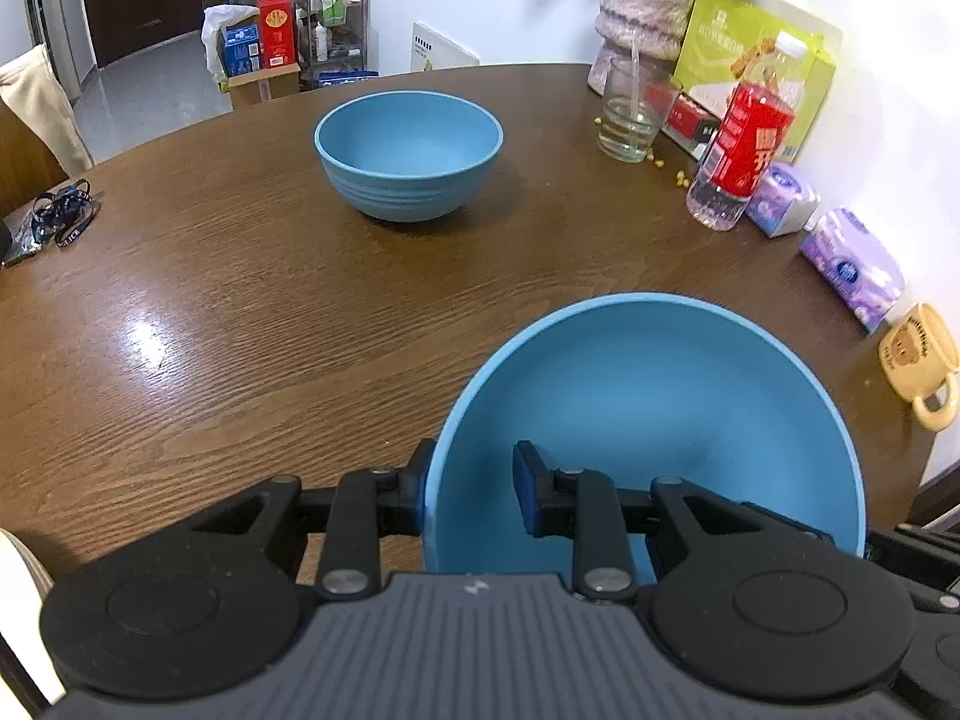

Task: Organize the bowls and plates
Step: 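Lower the held bowl into the first blue bowl with both grippers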

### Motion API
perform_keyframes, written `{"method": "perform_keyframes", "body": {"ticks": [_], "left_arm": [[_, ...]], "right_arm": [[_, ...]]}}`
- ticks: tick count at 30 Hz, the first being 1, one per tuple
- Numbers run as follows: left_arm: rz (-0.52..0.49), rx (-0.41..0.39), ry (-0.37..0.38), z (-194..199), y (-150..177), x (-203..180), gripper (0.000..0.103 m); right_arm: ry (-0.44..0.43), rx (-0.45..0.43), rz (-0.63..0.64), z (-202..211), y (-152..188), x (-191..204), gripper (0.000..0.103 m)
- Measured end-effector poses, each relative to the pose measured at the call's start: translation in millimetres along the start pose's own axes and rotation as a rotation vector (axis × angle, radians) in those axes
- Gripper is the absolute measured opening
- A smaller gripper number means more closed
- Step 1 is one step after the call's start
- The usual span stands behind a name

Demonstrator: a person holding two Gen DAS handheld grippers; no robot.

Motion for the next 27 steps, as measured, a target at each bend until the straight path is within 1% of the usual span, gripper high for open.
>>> {"method": "perform_keyframes", "body": {"ticks": [5,13,17,23,27], "left_arm": [[-0.035,-0.007,-0.037,-8,2,-3,0.028],[-0.062,0.022,-0.075,-12,9,-3,0.028],[-0.088,0.039,-0.114,-16,15,-1,0.025],[-0.098,0.047,-0.126,-21,18,-1,0.025],[-0.086,0.051,-0.127,-22,18,1,0.025]], "right_arm": [[0.004,0.003,0.053,-10,0,1,0.009],[0.014,0.004,0.143,-15,-1,4,0.011],[0.022,0.001,0.180,-16,0,5,0.010],[0.037,-0.016,0.229,-17,-4,8,0.011],[0.027,-0.003,0.221,-21,-3,5,0.013]]}}
Point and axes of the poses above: each gripper's, at about its wrist camera, not at the fingertips, and z roughly against the way its jaws point, x to its left, y to its underside, the point moved 10 cm from there along -z, roughly the way its jaws point, and after that the axes turned 8 degrees about z, right-handed, at the moved point
